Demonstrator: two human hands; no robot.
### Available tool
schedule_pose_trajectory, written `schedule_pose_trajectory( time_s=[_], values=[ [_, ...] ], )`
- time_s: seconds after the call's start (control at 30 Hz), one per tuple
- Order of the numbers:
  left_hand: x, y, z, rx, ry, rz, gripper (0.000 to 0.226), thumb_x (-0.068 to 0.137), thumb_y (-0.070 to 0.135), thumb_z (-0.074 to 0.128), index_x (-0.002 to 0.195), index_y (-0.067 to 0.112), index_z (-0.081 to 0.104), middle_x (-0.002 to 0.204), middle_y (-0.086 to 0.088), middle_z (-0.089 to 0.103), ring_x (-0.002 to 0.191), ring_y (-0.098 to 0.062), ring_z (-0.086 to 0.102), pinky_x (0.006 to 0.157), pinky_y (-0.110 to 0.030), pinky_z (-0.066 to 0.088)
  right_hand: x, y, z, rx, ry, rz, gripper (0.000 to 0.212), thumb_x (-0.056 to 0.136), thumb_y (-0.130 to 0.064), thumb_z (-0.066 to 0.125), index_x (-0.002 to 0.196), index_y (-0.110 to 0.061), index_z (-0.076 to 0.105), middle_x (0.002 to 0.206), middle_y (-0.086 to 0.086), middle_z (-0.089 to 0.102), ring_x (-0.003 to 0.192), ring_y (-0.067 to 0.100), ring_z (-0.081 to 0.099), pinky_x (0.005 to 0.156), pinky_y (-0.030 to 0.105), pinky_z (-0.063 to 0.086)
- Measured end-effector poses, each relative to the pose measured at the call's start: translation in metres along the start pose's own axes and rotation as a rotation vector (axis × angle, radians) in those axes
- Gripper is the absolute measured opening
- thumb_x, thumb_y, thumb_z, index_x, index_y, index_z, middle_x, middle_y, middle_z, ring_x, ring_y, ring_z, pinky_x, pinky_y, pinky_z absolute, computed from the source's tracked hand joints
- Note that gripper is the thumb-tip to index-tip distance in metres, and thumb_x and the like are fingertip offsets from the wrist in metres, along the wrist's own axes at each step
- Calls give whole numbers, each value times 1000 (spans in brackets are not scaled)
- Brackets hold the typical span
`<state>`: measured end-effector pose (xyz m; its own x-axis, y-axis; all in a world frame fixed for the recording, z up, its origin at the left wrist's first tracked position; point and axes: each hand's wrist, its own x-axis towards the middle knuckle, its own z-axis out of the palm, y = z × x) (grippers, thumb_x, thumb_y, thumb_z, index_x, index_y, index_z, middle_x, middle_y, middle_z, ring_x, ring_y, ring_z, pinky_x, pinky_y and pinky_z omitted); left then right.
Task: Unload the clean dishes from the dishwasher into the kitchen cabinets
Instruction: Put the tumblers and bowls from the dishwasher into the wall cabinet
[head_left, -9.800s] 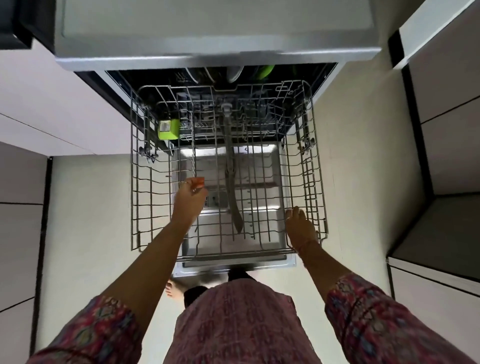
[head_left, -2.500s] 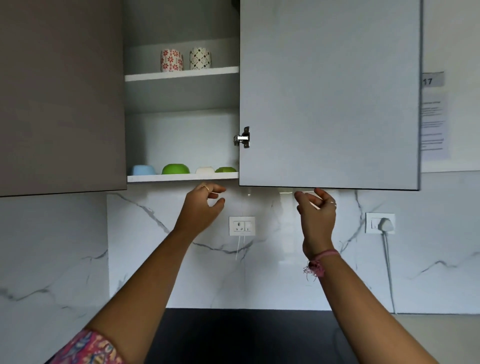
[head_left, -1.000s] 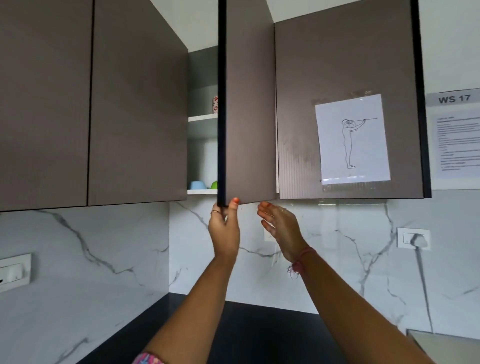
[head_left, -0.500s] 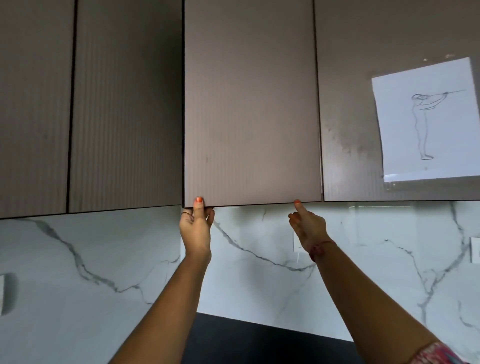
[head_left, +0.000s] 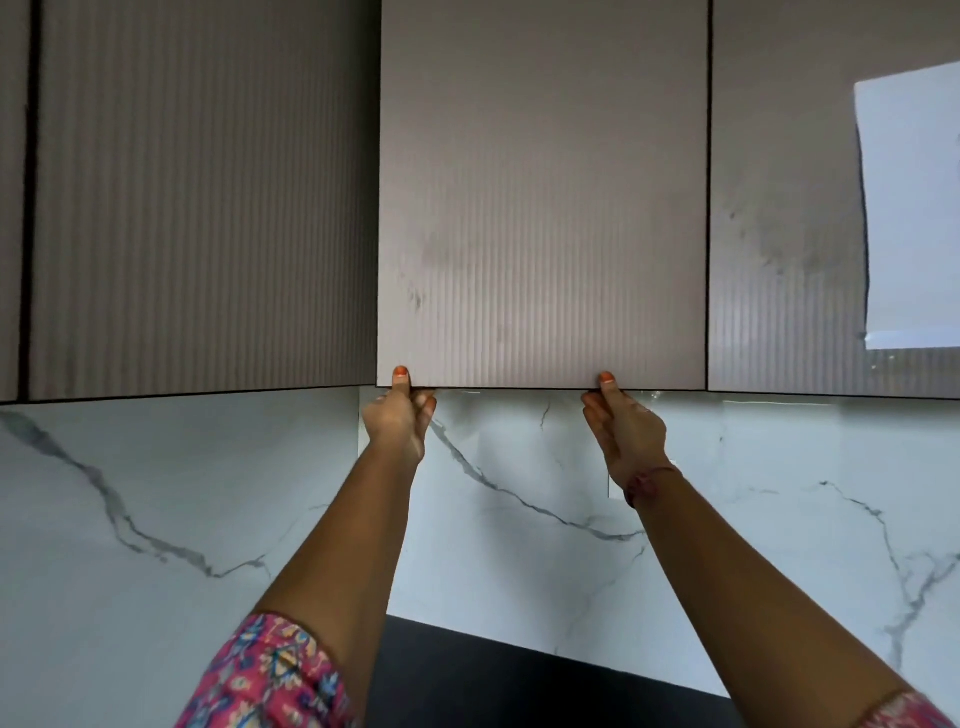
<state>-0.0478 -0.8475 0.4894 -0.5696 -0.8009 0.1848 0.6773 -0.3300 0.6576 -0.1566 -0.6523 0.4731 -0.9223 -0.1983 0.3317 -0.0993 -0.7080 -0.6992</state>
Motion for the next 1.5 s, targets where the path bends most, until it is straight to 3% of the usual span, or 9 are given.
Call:
schedule_pose_trajectory(
  time_s=[0.23, 0.43, 0.57, 0.67, 0.83, 1.0, 1.23, 1.5],
  values=[
    [54, -17, 17, -4, 6, -102, 24, 95, 20, 56, 111, 1, 55, 81, -9, 60, 67, -17, 60, 84, -36, 52, 33, 6, -6, 18, 66, -15, 11, 83, -14, 73, 84, -3, 69, 82, 6, 69, 86, 18, 69, 72, 22, 59],
    [89, -34, 26, -15, -4, -144, 14, 96, 18, 54, 92, 4, 56, 81, -10, 60, 68, -18, 61, 92, -40, 51, 59, 21, -11, 31, 97, -66, 20, 82, -12, 74, 95, 2, 69, 94, 11, 70, 89, 21, 70, 72, 24, 59],
    [108, -47, 30, -11, -6, -147, 17, 95, 19, 55, 97, 3, 56, 81, -10, 60, 70, -18, 61, 91, -40, 51, 72, 32, -13, 62, 110, -118, 14, 82, -13, 74, 87, -2, 69, 83, 7, 70, 81, 18, 70, 67, 23, 60],
    [116, -54, 32, -17, -6, -133, 20, 94, 22, 57, 86, 4, 56, 80, -9, 62, 70, -18, 63, 87, -37, 53, 79, 38, -15, 74, 87, -158, 15, 82, -15, 74, 87, -2, 69, 79, 6, 69, 75, 16, 70, 63, 21, 58],
    [116, -54, 31, -3, -35, -120, 20, 94, 24, 58, 103, 6, 58, 84, -8, 64, 87, -20, 66, 81, -34, 54, 78, 39, -12, 61, 78, -170, 19, 83, -17, 73, 93, -1, 69, 81, 6, 69, 76, 16, 70, 72, 25, 60],
    [97, -64, 23, 113, -51, -160, 22, 94, 24, 59, 113, 14, 62, 91, -3, 65, 77, -15, 64, 83, -31, 52, 63, 28, -13, 63, 50, -62, 18, 87, -9, 67, 102, 1, 68, 88, 8, 68, 80, 17, 68, 75, 24, 58],
    [42, -81, -1, 467, -183, -247, 11, 93, 23, 59, 100, 16, 64, 97, 2, 69, 93, -16, 65, 83, -31, 51, 11, 10, -52, 76, 111, 67, 16, 88, -9, 66, 102, -1, 67, 95, 12, 69, 86, 18, 69, 77, 24, 58],
    [-70, -104, -37, 535, -237, -383, 9, 91, 23, 61, 95, 18, 67, 97, 3, 72, 94, -15, 67, 80, -31, 51, -73, -32, -128, 72, 190, 100, 13, 91, -7, 61, 103, -2, 65, 94, 11, 69, 84, 16, 69, 80, 26, 53]
  ],
)
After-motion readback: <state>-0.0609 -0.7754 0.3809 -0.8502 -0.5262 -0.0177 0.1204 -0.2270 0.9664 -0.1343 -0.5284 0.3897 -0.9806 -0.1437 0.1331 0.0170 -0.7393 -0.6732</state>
